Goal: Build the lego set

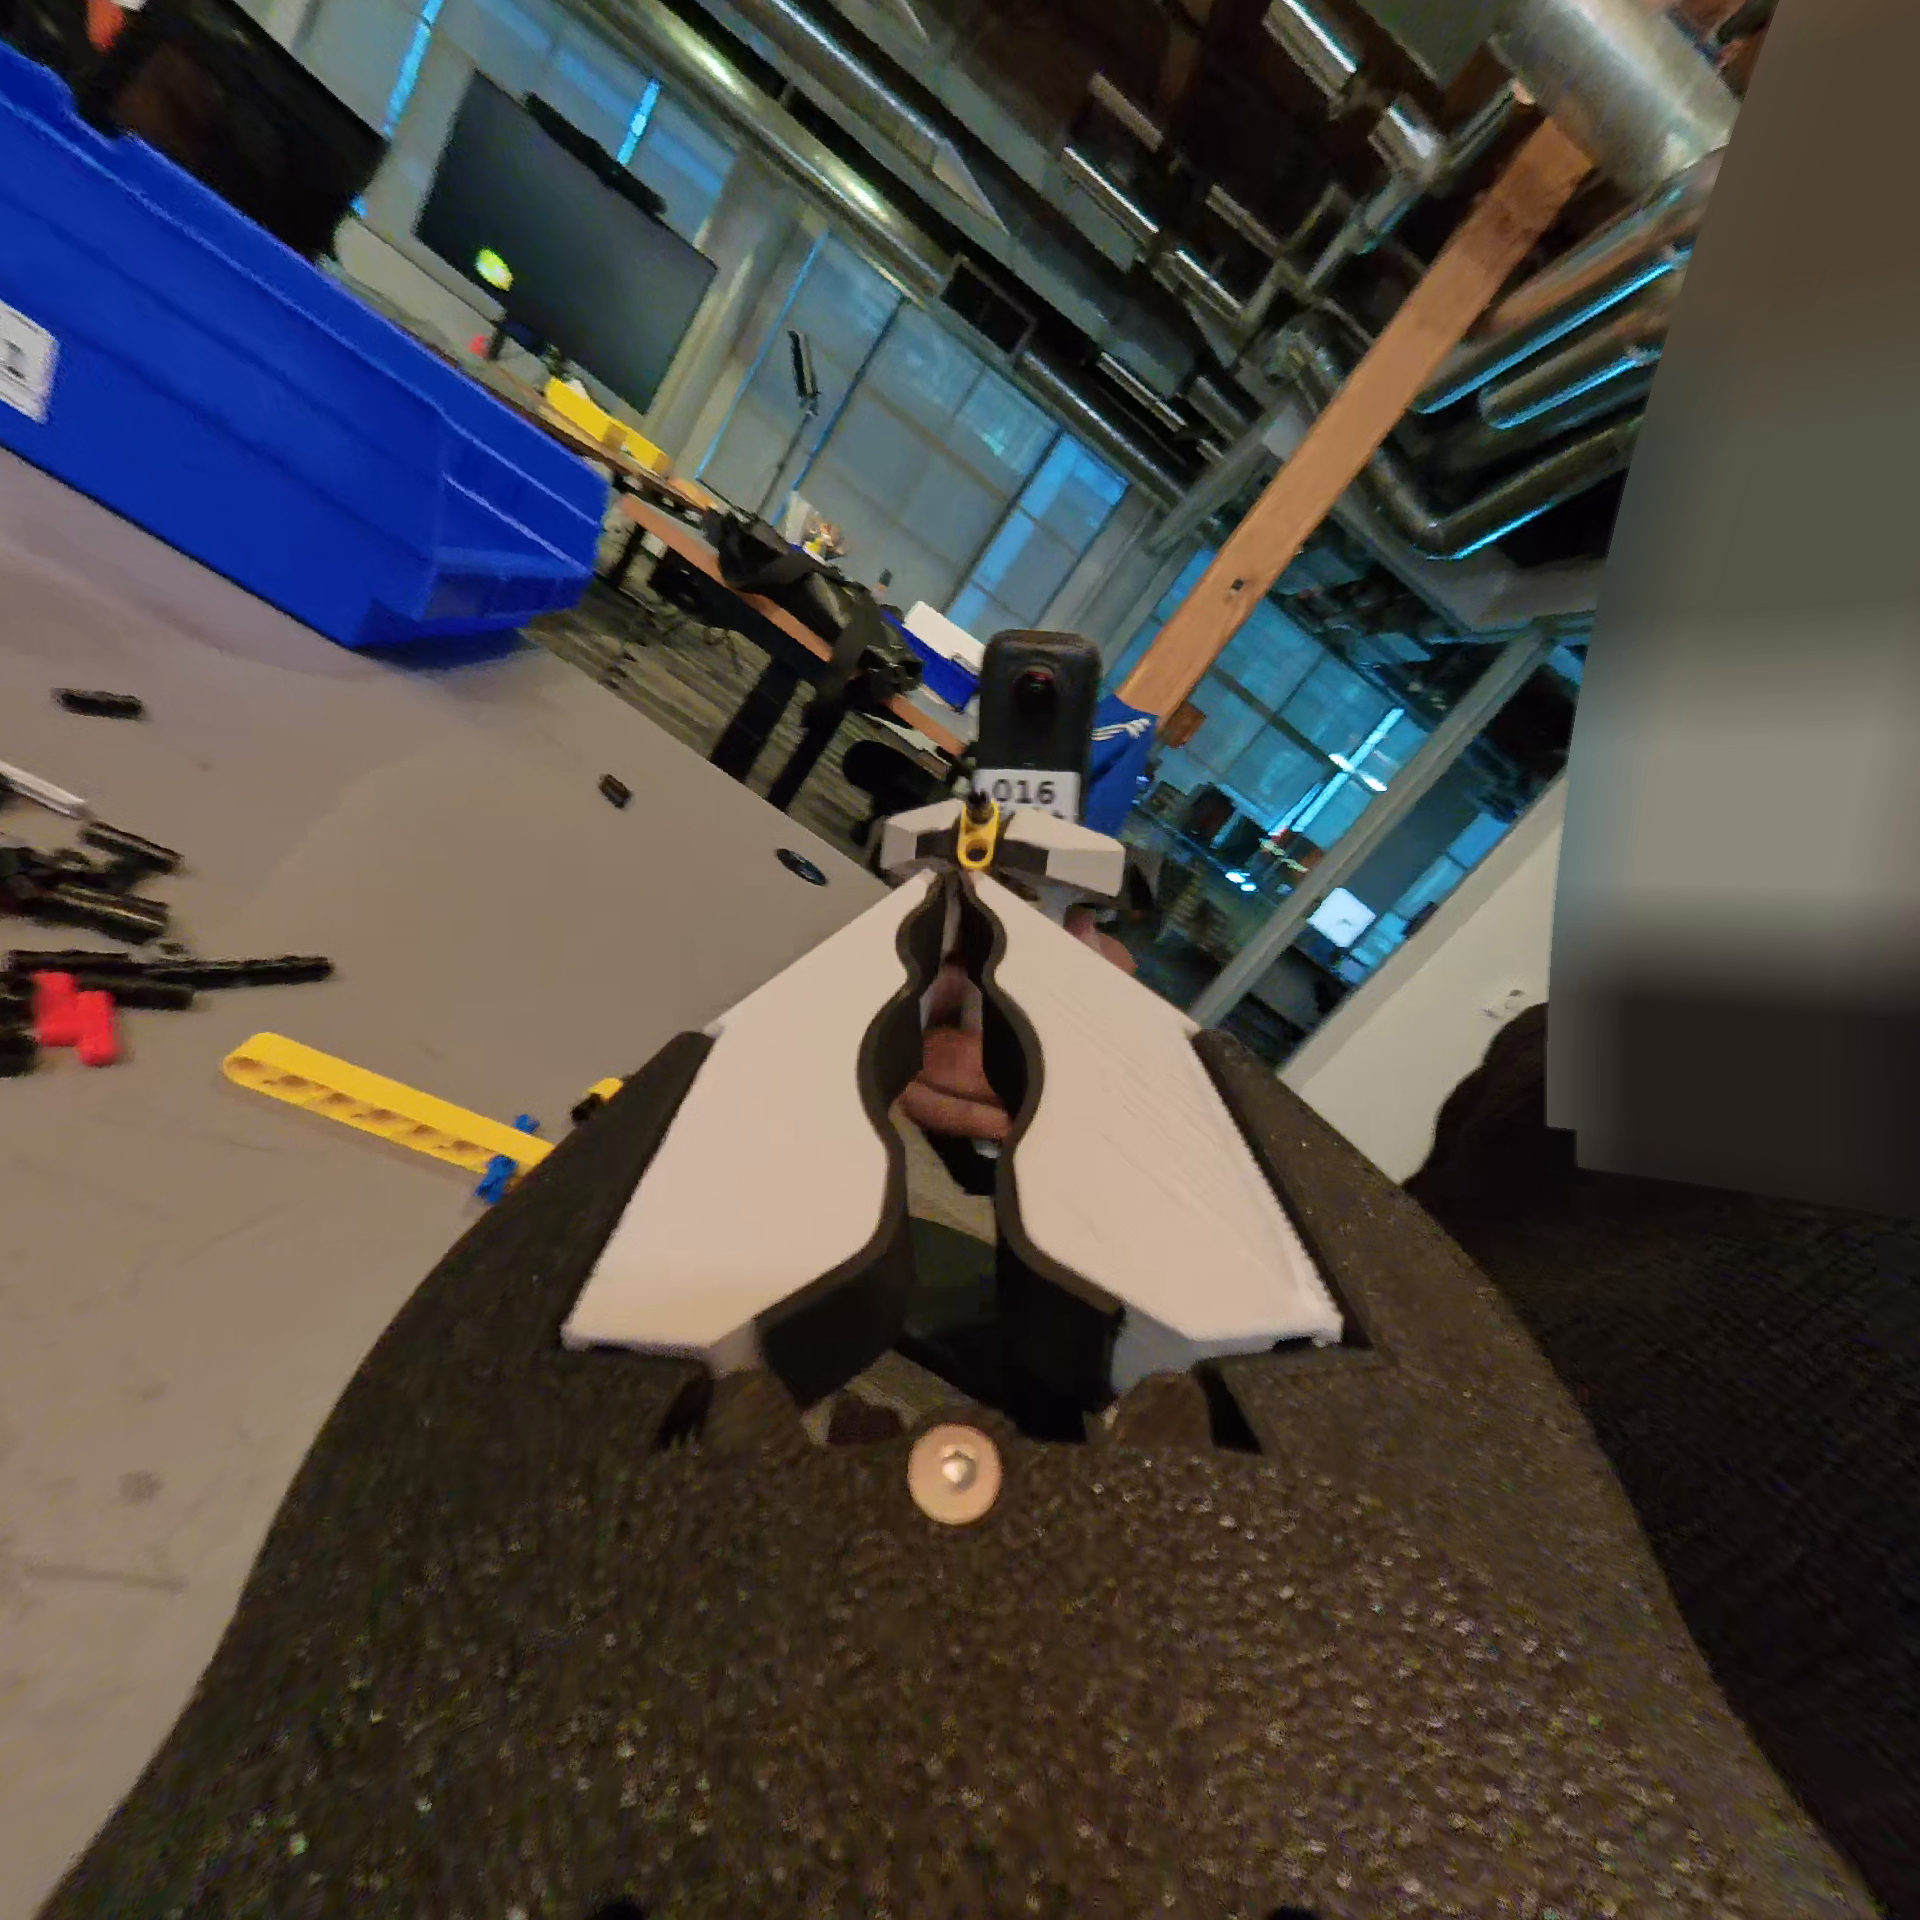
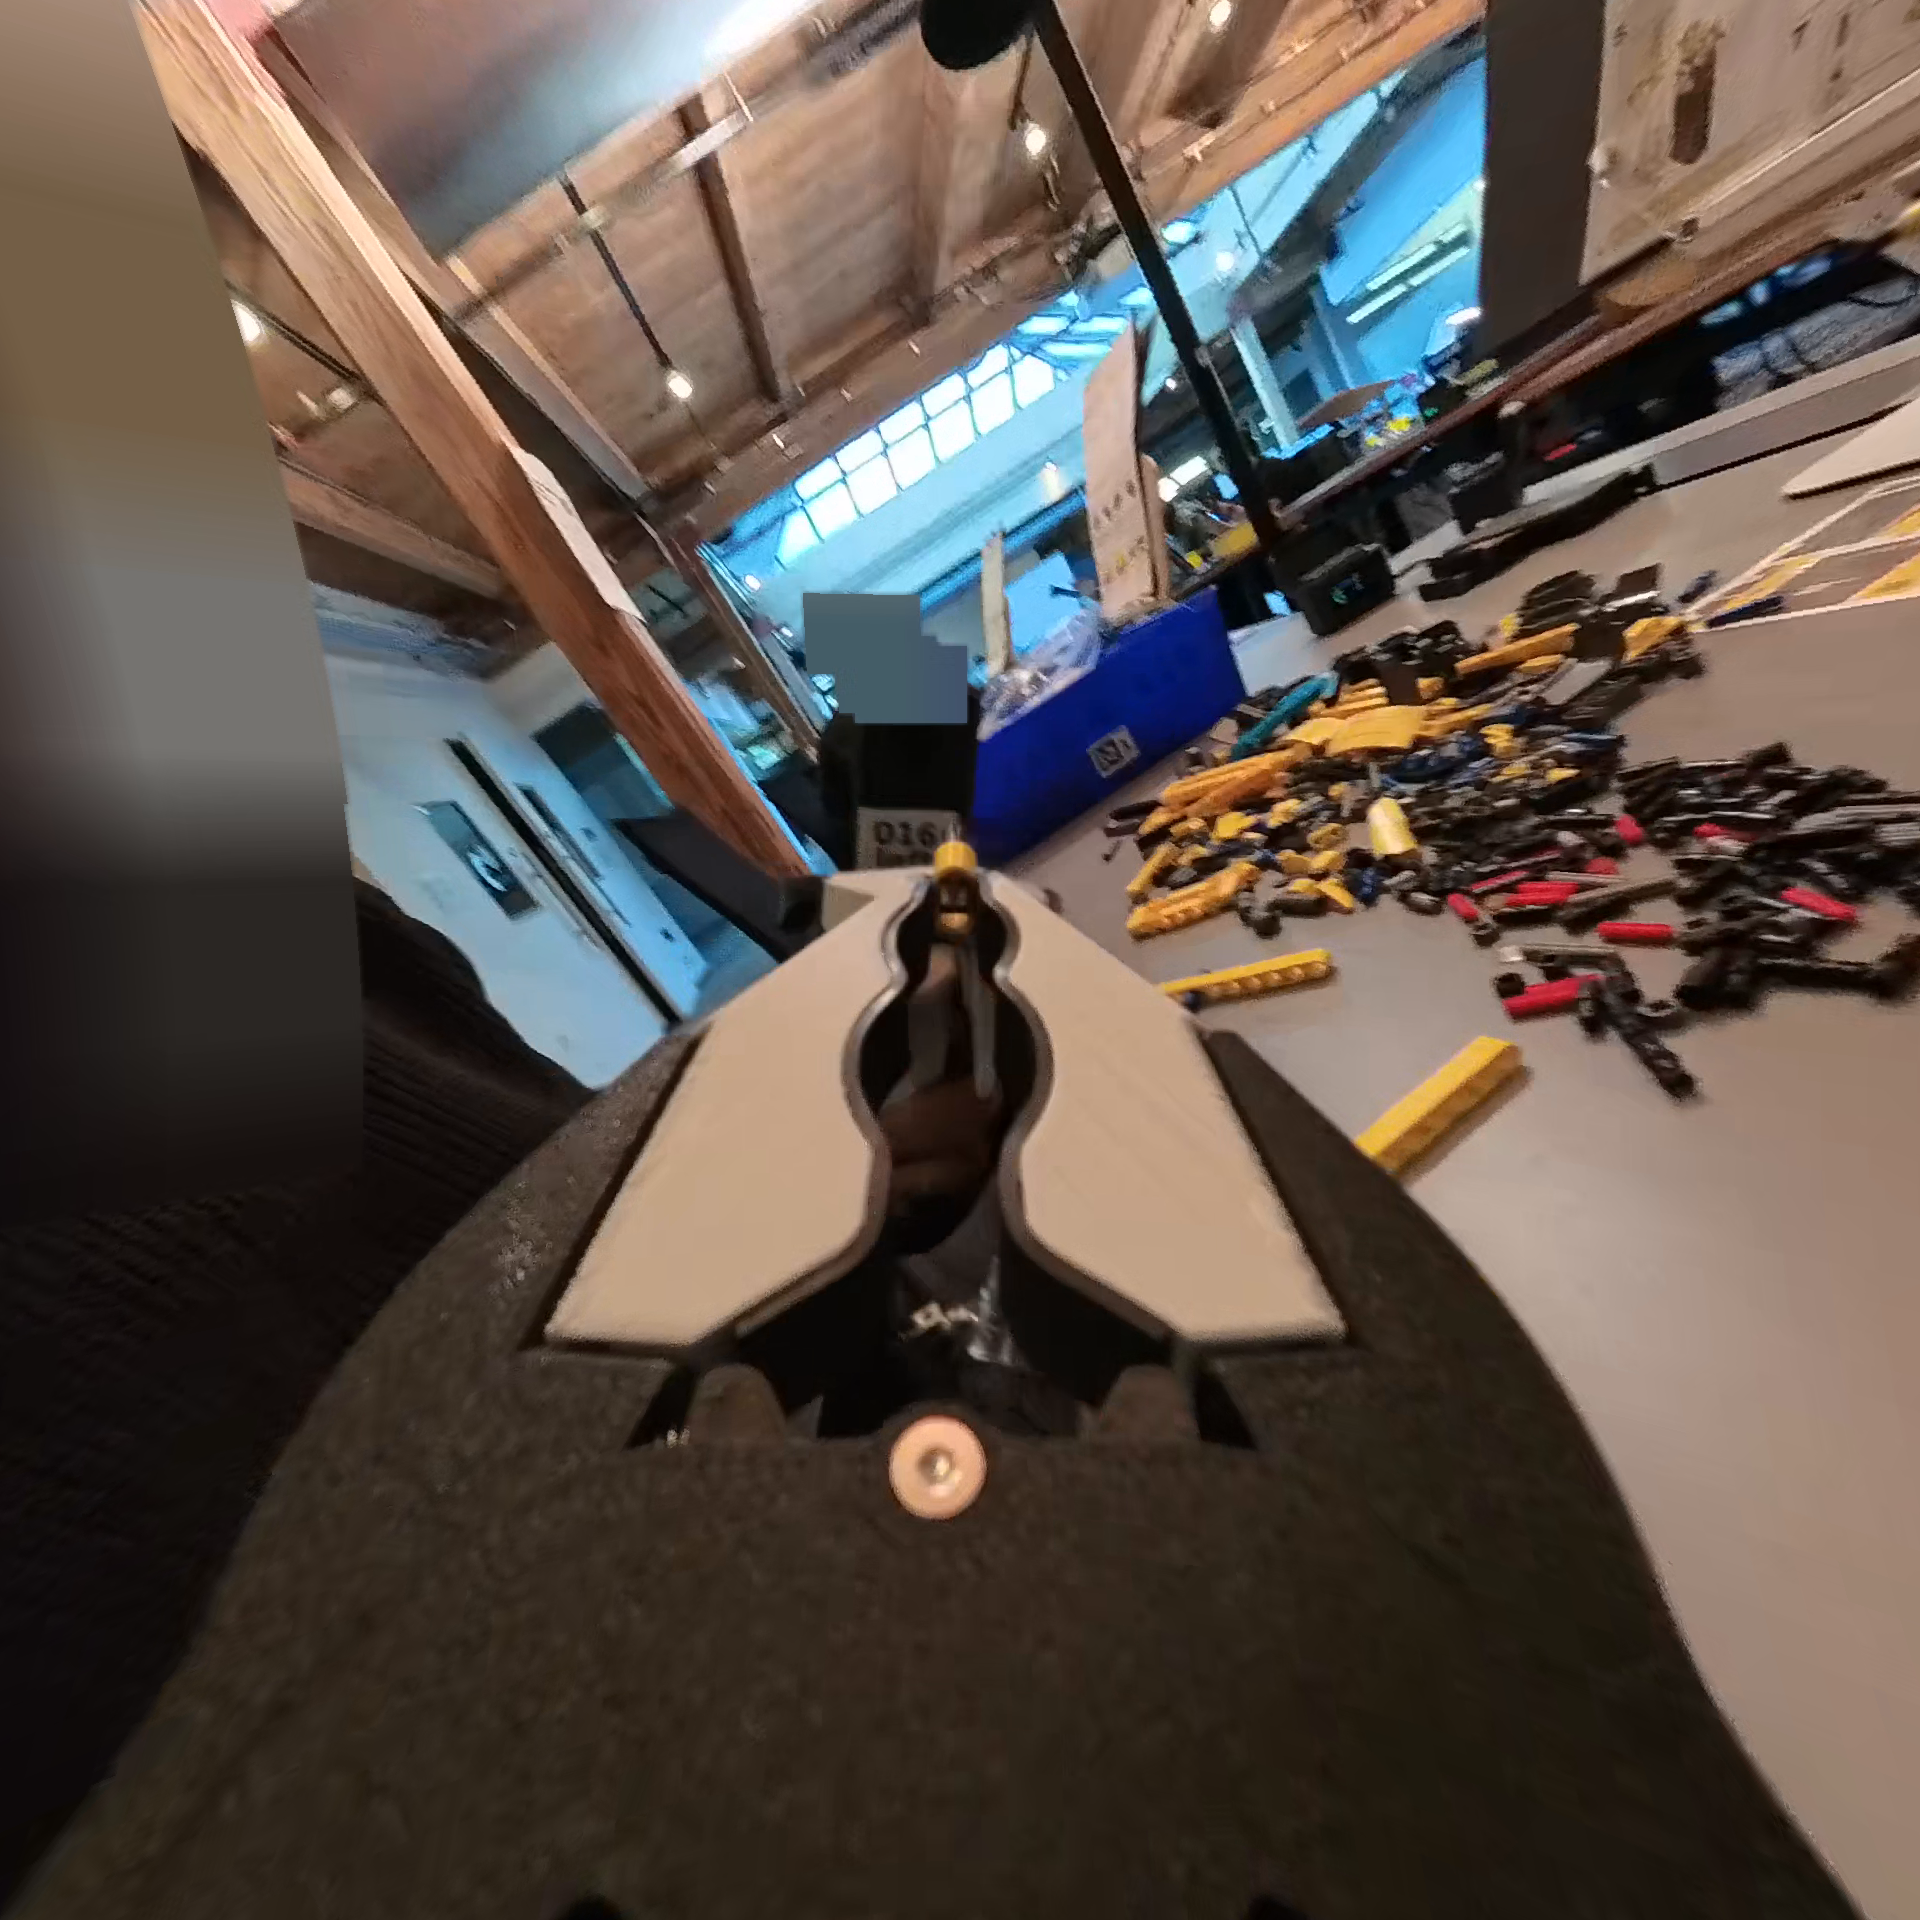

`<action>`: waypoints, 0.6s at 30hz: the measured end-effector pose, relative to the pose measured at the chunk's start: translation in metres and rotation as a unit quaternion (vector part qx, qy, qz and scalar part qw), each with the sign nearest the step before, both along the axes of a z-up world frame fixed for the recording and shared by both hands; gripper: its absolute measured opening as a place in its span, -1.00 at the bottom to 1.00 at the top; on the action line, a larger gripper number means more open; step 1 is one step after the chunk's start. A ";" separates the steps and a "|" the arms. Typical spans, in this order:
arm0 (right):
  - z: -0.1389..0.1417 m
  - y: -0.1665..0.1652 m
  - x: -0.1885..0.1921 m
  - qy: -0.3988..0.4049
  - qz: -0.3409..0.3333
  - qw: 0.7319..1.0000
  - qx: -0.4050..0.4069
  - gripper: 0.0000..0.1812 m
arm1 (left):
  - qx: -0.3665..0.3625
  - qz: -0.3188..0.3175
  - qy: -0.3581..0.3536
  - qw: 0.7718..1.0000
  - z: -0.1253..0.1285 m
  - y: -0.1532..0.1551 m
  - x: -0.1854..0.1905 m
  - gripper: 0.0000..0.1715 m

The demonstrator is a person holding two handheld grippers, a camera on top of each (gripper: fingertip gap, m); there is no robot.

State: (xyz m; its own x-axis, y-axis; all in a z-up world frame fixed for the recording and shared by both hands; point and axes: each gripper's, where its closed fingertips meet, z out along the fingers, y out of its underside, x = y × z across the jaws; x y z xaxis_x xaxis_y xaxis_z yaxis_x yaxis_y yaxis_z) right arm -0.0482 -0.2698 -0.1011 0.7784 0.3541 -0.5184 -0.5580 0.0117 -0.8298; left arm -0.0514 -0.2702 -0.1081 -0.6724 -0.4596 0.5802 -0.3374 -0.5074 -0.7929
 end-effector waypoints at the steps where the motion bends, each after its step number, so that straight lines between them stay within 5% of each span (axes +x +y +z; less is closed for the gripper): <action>1: -0.002 0.000 -0.001 -0.019 -0.003 1.000 -0.012 -0.93 | 0.014 0.012 -0.009 1.000 0.000 0.004 0.000 -0.92; 8: -0.028 0.005 -0.018 -0.251 -0.039 0.962 -0.100 -0.92 | -0.010 -0.089 0.040 0.995 -0.002 -0.004 -0.016 -0.71; 11: -0.030 0.007 -0.023 -0.263 -0.039 0.958 -0.110 -0.92 | 0.004 -0.077 0.047 0.996 -0.010 -0.005 -0.014 -0.95; 18: -0.029 0.007 -0.022 -0.276 -0.041 0.957 -0.080 -0.86 | 0.022 -0.079 0.071 0.994 -0.011 -0.005 -0.015 -1.00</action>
State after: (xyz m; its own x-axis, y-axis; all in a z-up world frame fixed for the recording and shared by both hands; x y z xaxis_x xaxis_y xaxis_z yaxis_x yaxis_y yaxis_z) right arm -0.0707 -0.2632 -0.1297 0.9709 0.2309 -0.0630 -0.0372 -0.1144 -0.9927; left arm -0.0668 -0.2750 -0.1194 -0.6510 -0.3811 0.6565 -0.5210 -0.4046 -0.7515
